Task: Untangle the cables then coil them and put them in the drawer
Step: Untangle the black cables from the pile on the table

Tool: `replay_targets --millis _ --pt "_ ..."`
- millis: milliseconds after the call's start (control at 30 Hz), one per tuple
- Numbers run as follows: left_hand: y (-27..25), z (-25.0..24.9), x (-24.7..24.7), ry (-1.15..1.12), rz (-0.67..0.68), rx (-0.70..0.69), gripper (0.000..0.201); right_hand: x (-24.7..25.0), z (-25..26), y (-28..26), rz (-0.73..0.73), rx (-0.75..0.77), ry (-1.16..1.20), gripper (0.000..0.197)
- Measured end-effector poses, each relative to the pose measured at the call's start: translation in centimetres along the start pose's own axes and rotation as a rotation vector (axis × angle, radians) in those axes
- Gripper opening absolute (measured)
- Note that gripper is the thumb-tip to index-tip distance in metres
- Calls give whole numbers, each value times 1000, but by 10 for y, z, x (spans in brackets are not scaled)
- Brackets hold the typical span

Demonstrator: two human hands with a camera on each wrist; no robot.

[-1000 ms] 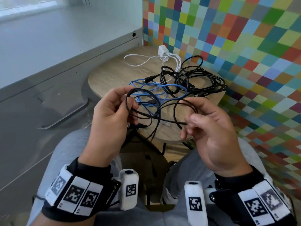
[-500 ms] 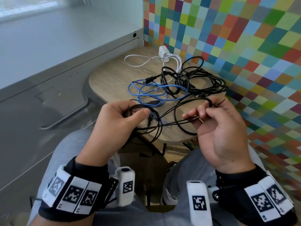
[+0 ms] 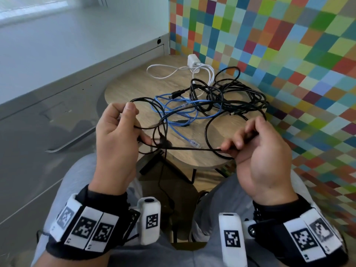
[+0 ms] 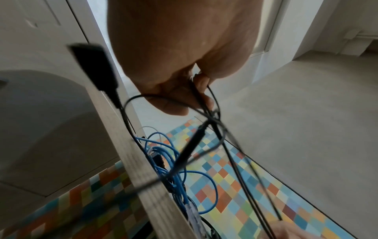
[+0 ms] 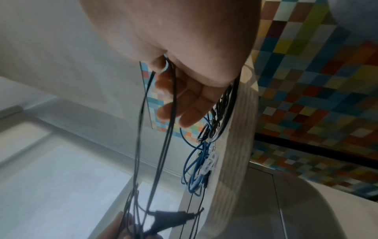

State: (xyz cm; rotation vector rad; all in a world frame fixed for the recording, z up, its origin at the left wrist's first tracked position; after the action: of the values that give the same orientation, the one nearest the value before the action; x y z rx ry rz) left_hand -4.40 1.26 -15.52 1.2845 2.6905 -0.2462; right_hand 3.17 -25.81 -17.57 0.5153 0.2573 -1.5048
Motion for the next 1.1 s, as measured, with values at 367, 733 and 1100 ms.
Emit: replay_targets --millis 367,733,1100 --pt "-12 -2 -23 186 166 -118 22 -14 14 0 208 231 -431 62" --pt "-34 -5 -47 438 307 -273 8 -46 25 -25 450 442 -555 73" --pt "-40 -4 -52 564 301 -327 13 -52 49 -34 432 726 -794 51"
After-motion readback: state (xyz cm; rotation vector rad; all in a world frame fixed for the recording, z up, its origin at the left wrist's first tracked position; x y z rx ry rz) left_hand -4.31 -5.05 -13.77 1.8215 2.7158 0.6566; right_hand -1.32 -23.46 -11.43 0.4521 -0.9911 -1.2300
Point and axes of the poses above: each hand's wrist, its own y-axis towards the middle knuckle, its own x-axis out of the back of the hand, z = x × y, the point moved 9 cm from there along y, towards the middle knuckle, and after that the axes turned 14 degrees about x, right-handed, at the moved point
